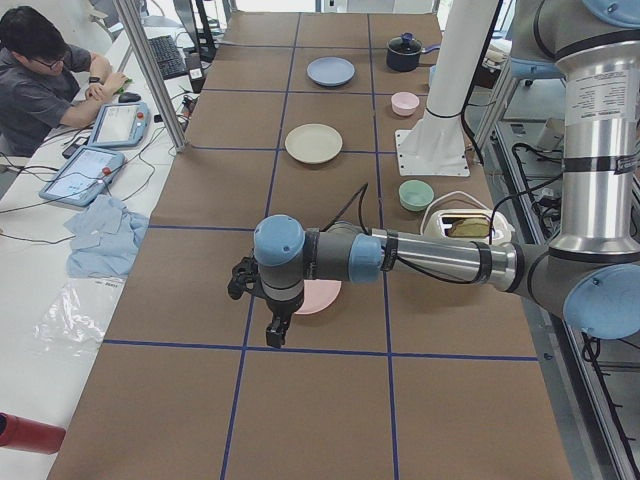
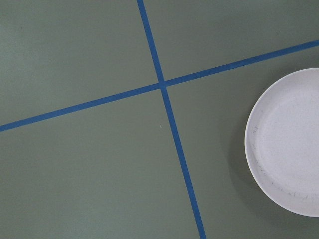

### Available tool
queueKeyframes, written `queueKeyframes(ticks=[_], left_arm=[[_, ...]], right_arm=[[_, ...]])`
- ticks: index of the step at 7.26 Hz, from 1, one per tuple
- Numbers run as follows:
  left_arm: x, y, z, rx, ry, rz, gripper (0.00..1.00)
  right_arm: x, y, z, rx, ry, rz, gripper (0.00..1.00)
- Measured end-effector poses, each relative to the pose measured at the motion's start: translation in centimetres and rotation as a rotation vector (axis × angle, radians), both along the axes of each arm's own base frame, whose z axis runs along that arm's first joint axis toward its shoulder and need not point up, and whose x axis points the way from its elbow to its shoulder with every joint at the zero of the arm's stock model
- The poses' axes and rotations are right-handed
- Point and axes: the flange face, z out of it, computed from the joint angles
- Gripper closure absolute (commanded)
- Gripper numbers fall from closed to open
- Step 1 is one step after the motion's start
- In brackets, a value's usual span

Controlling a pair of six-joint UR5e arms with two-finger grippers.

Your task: Stack three plates with pink and blue

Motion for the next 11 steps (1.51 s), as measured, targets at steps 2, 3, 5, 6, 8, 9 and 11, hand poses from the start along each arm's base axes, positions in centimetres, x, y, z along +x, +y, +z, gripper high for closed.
queueKeyframes(ticks=[2, 3, 5, 6, 8, 9, 11], left_arm=[[0.0, -0.1, -0.2, 0.039, -0.002, 0.005, 0.00], [0.0, -0.2, -0.4, 0.061, -0.003, 0.007, 0.00], [0.0, -1.0, -1.9, 0.186, -0.009, 0.006, 0.00], [0.0, -1.7, -3.0, 0.292, -0.016, 0.002, 0.00], [-0.1, -4.7, -5.9, 0.585, -0.035, -0.007, 0.00], [-0.1, -5.5, -6.1, 0.657, -0.033, -0.015, 0.00], [0.6, -5.5, -4.2, 0.713, -0.011, -0.042, 0.00]], right_arm=[[0.0, 0.0, -0.1, 0.002, 0.000, 0.000, 0.00], [0.0, -0.1, -0.6, 0.013, 0.000, 0.000, 0.00], [0.0, -0.5, -3.3, 0.074, -0.003, 0.001, 0.00], [-0.1, -1.4, -4.9, 0.138, -0.004, 0.004, 0.00], [-0.2, -3.3, -6.2, 0.283, -0.011, 0.013, 0.00], [-0.2, -3.7, -6.1, 0.311, -0.020, 0.022, 0.00], [-0.6, -3.9, -6.4, 0.341, -0.061, 0.028, 0.00]])
